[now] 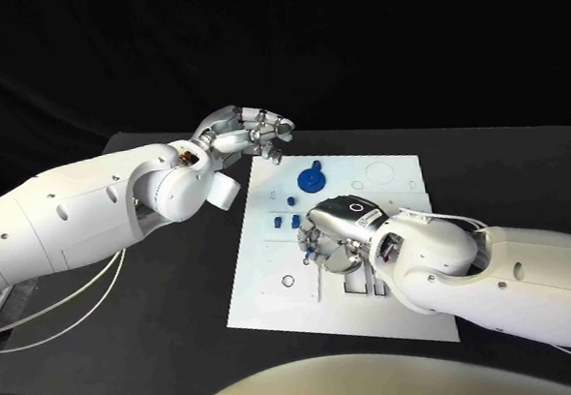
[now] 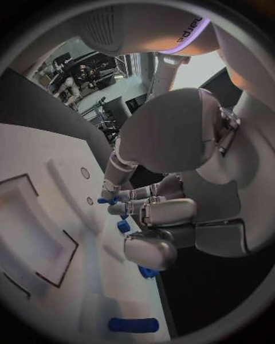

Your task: Assemble the parts on the task board

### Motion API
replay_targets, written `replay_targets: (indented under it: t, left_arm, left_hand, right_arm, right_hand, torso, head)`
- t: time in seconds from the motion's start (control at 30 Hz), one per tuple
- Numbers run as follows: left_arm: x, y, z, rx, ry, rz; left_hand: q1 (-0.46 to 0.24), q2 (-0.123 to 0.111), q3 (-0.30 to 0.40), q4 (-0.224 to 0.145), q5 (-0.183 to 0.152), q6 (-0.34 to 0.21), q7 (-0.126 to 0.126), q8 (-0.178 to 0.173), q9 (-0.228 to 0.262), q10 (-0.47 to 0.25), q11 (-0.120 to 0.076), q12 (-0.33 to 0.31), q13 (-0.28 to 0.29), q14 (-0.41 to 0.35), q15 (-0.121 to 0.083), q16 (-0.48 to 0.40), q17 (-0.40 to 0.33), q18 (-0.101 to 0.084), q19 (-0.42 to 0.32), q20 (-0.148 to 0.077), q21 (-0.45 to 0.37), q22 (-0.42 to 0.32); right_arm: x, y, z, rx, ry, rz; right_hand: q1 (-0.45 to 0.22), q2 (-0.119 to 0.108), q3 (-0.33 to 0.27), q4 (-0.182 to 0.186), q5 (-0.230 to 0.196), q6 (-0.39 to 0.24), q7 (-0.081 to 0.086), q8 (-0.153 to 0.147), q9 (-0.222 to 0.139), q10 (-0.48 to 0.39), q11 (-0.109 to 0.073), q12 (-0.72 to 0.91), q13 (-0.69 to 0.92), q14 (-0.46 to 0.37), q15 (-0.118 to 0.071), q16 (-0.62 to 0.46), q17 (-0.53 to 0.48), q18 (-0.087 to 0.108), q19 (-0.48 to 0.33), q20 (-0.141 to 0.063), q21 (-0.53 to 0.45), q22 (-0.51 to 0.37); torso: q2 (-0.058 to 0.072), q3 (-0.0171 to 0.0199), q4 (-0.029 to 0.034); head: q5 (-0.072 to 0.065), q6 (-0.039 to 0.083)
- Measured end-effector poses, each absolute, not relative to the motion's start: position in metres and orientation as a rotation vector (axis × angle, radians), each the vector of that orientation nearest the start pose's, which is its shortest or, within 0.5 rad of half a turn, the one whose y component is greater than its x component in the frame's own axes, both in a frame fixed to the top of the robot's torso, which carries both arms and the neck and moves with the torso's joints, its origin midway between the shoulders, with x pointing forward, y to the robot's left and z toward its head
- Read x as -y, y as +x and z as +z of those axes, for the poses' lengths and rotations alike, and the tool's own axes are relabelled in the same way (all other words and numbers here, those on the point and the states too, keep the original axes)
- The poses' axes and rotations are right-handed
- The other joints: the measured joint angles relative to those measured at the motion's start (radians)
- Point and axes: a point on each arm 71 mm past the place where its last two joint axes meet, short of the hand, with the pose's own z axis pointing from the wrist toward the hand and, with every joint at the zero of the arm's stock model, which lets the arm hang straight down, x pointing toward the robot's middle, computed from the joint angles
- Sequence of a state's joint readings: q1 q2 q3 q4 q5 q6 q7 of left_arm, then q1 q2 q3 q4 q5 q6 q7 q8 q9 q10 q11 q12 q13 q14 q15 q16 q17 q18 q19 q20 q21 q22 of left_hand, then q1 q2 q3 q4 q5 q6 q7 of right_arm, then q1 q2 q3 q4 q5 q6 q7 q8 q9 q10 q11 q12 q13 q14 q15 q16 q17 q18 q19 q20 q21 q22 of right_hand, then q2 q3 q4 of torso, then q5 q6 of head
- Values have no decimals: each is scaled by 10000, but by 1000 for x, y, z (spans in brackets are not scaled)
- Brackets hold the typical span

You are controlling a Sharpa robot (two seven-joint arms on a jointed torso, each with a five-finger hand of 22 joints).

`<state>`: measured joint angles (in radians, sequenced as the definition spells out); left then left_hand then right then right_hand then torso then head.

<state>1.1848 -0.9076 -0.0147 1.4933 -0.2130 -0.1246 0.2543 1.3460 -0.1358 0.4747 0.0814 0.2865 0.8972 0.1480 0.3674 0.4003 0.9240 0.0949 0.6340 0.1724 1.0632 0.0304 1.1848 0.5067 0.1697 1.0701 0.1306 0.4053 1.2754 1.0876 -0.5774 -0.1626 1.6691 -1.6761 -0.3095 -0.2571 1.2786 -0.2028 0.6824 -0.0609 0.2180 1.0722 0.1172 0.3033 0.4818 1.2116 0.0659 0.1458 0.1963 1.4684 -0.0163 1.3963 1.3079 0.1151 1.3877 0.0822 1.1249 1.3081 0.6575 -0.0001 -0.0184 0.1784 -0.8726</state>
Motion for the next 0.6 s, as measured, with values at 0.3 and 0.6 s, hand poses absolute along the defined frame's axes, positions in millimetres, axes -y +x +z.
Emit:
replay_targets:
  t: [0.3,0.6]
  left_arm:
    - [-236,489,-184,-16514,-9376,-14980]
    - [-235,489,-185,-16559,-9369,-15007]
  left_hand:
    - [0,0,-43,44,0,0,0,37,10,0,0,0,0,0,0,0,0,1,0,0,-38,0]
    - [-39,40,-43,44,0,-37,37,37,9,0,0,0,0,0,0,0,1,0,0,0,-37,0]
  right_arm:
    - [38,381,-258,-17584,-4768,8550]
    - [36,380,-259,-17593,-4783,8639]
  right_hand:
    - [-12,-15,0,0,22,-1,0,0,19,36,-35,-24,-2,0,0,0,-1,1,0,0,0,-1]
    - [-12,-15,-9,-9,28,-2,0,0,28,36,-36,13,-9,0,0,0,-2,0,0,0,0,-2]
  torso:
    - [-2,5,-2]
    - [-2,5,-1]
  head:
    - [151,-1]
    - [253,-1]
